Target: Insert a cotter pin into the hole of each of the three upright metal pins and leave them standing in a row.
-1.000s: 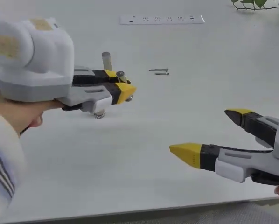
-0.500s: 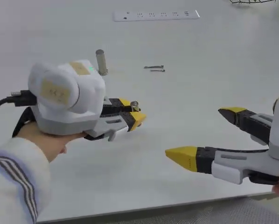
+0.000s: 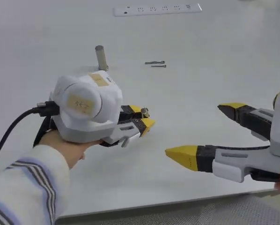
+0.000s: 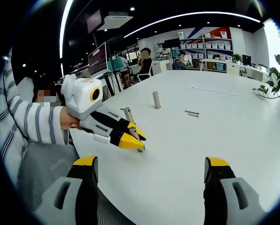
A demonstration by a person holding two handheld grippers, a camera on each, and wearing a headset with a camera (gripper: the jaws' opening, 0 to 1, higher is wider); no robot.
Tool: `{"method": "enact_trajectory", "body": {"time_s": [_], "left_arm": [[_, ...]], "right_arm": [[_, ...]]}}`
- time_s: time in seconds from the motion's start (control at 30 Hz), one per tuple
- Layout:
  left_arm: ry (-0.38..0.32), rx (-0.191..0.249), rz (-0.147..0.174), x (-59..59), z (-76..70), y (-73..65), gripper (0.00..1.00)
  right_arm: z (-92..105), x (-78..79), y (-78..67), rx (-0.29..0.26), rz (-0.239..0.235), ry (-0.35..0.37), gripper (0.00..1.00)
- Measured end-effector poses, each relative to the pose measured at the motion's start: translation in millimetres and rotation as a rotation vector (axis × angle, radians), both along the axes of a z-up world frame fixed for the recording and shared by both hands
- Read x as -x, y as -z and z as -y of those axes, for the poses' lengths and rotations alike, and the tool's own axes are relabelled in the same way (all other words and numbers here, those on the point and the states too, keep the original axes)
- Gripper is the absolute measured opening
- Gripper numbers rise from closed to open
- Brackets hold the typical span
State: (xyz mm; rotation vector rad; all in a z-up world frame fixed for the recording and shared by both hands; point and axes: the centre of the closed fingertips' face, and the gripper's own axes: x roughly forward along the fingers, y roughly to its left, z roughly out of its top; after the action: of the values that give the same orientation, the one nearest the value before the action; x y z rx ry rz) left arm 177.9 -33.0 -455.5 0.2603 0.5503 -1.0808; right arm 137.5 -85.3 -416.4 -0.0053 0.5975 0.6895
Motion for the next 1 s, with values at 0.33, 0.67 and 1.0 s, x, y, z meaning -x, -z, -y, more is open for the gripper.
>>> {"method": "enact_trajectory", "body": {"time_s": [0.33, 0.67, 1.0], "left_arm": [[-0.015, -0.012, 0.009, 2.0, -2.0, 8.5, 0.05], [-0.019, -0.009, 0.035, 2.7, 2.0, 11.2, 0.05], [-0.096, 0.034, -0.009, 1.6, 1.6, 10.9, 0.06]], "right_arm": [[-1.4, -2.1, 0.6, 0.004, 0.004, -0.006, 0.93], [-3.4, -0.1, 1.7, 0.016, 0.001, -0.020, 0.93], [-5.8, 0.0, -0.4, 0.029, 0.007, -0.032, 0.93]]}}
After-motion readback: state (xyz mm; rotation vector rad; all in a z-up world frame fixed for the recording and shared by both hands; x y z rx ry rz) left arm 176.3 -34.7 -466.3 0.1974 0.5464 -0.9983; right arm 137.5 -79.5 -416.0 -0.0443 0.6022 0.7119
